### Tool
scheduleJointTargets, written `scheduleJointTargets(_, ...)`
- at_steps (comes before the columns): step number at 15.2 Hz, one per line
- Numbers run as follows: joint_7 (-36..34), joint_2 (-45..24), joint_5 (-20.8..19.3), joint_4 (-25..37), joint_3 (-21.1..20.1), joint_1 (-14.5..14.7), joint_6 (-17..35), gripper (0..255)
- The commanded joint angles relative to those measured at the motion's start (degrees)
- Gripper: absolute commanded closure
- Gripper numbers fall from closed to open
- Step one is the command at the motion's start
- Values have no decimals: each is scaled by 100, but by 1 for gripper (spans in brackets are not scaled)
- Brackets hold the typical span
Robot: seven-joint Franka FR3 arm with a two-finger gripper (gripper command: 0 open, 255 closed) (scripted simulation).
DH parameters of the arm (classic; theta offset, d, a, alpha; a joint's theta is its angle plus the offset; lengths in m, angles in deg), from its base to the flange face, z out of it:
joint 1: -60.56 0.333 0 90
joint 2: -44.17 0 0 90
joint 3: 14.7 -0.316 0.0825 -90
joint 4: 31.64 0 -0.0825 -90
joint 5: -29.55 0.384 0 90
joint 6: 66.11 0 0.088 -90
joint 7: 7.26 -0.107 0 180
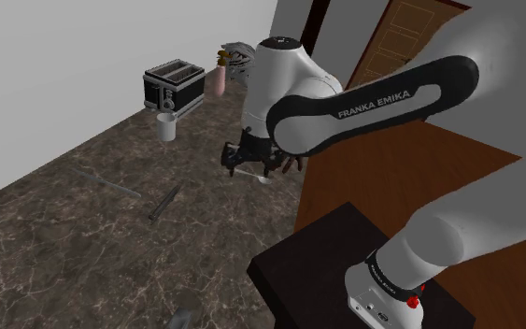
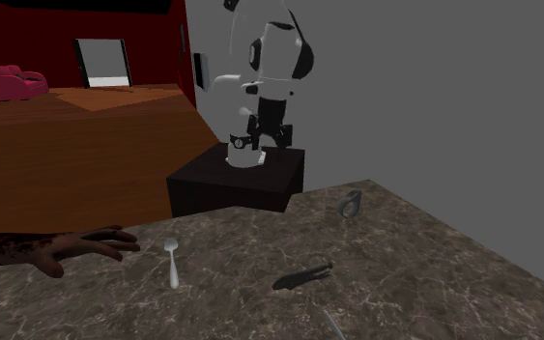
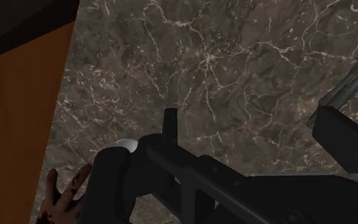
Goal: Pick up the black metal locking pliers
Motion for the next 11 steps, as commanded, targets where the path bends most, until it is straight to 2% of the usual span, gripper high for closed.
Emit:
scheduleJointTargets(1,-717,-616,-487,239,-322,-220,283,0)
scheduleJointTargets(3,-1495,-1273,-1162,514,-534,-379,462,0)
scheduleJointTargets(5,-2312,-1963,-1933,840,-562,-365,539,0)
scheduleJointTargets(8,-3343,-2907,-2899,1406,-253,9,528,0)
scheduleJointTargets(11,-4077,-3703,-3527,2031,165,497,471,0)
